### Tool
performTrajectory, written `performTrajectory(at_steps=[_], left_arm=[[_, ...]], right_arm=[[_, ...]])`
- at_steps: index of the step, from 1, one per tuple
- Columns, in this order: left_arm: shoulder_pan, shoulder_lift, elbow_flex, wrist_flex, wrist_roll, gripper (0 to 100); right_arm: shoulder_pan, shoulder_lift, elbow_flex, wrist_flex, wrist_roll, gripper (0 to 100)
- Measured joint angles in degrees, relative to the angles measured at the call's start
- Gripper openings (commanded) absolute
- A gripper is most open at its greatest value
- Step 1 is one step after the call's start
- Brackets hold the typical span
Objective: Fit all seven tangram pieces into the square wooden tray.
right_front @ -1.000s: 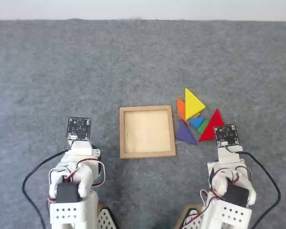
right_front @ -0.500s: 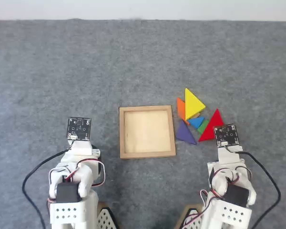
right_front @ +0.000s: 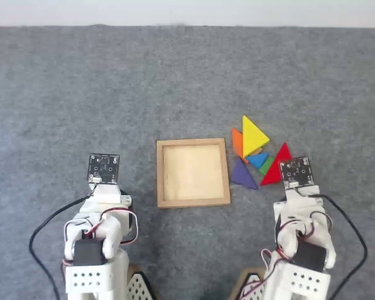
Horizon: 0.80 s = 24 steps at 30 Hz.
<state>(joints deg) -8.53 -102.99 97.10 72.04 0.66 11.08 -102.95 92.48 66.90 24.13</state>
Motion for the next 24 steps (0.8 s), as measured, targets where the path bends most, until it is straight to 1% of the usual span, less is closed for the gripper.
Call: performTrajectory(at_steps=[4, 8, 11, 17, 19, 21, 24], left_arm=[[0.0, 0.0, 0.0, 0.0, 0.0, 2], [0.0, 0.0, 0.0, 0.0, 0.0, 2], [0.0, 0.0, 0.0, 0.0, 0.0, 2], [0.0, 0.0, 0.0, 0.0, 0.0, 2], [0.0, 0.0, 0.0, 0.0, 0.0, 2], [0.0, 0.0, 0.0, 0.0, 0.0, 2], [0.0, 0.0, 0.0, 0.0, 0.0, 2]], right_arm=[[-1.2, 1.8, -5.9, -0.3, -1.6, 7.5], [-1.9, 13.4, -13.8, -1.7, -2.9, 7.6], [-2.5, 27.6, -22.9, -2.3, -4.0, 7.7], [-10.0, 64.0, -45.6, 0.4, -4.1, 7.8], [-12.2, 76.1, -52.0, 0.4, -6.9, 7.8], [-13.5, 86.1, -56.5, -0.4, -11.4, 7.9], [-15.7, 94.9, -59.7, -3.4, -20.0, 13.9]])
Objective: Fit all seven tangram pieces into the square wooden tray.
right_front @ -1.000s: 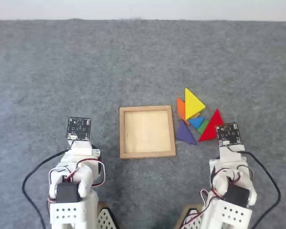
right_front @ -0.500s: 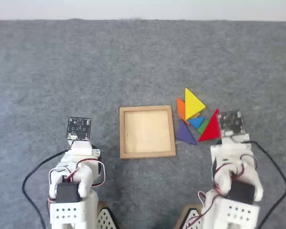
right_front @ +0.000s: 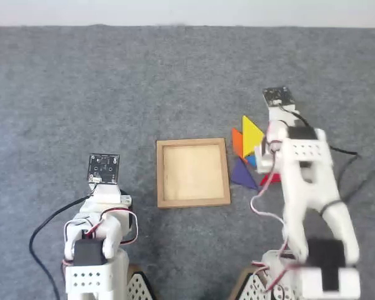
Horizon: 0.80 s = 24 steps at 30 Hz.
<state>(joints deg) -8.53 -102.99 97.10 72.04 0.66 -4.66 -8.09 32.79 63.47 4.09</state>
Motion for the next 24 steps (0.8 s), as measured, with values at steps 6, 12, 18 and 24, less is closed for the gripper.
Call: performTrajectory(at_steps=[6, 12, 18, 24], left_arm=[[0.0, 0.0, 0.0, 0.0, 0.0, 2], [0.0, 0.0, 0.0, 0.0, 0.0, 2], [0.0, 0.0, 0.0, 0.0, 0.0, 2], [0.0, 0.0, 0.0, 0.0, 0.0, 2]], right_arm=[[1.1, 4.9, -0.6, -2.2, -6.6, 33.0], [3.3, 9.7, -0.6, -2.8, -6.9, 34.3], [6.2, 14.0, -2.6, -4.2, -6.9, 21.4], [6.6, 14.9, -3.8, -4.5, -6.9, 6.2]])
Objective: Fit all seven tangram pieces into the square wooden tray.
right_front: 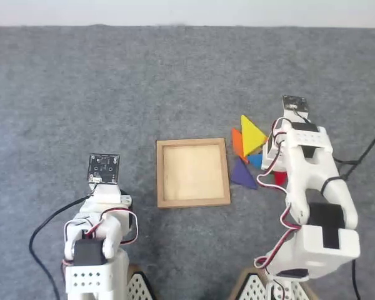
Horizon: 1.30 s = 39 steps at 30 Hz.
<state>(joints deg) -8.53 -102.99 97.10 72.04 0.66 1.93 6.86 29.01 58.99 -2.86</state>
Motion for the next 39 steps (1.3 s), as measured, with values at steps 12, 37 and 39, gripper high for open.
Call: performTrajectory(at_steps=[12, 37, 39], left_arm=[[0.0, 0.0, 0.0, 0.0, 0.0, 2], [0.0, 0.0, 0.0, 0.0, 0.0, 2], [0.0, 0.0, 0.0, 0.0, 0.0, 2]], right_arm=[[0.1, 0.3, -1.1, 0.0, 1.0, 5.8], [-4.9, 5.5, -13.0, 4.0, 9.6, 31.4], [-3.3, 9.1, -15.0, 4.0, 9.6, 31.4]])
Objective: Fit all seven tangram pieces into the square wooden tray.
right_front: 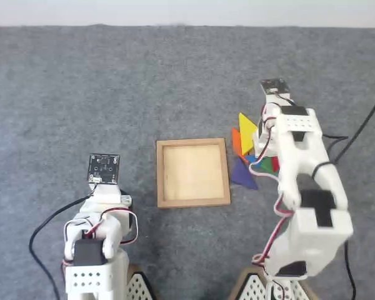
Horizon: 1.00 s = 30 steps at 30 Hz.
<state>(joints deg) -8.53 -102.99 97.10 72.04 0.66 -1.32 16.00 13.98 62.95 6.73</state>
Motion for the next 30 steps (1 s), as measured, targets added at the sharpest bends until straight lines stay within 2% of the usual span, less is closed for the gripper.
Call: performTrajectory(at_steps=[6, 13, 19, 27, 30], left_arm=[[0.0, 0.0, 0.0, 0.0, 0.0, 2], [0.0, 0.0, 0.0, 0.0, 0.0, 2], [0.0, 0.0, 0.0, 0.0, 0.0, 2], [0.0, 0.0, 0.0, 0.0, 0.0, 2], [0.1, 0.0, 0.0, 0.0, 0.0, 2]], right_arm=[[1.1, 3.2, -3.0, 0.0, 1.7, 31.1], [1.9, 3.5, -4.5, -0.3, 3.0, 24.3], [2.9, 4.3, -5.7, -0.9, 9.6, 24.3], [2.9, 4.3, -5.7, -1.1, 12.0, 24.1], [2.9, 4.3, -5.8, -1.1, 15.4, 24.2]])
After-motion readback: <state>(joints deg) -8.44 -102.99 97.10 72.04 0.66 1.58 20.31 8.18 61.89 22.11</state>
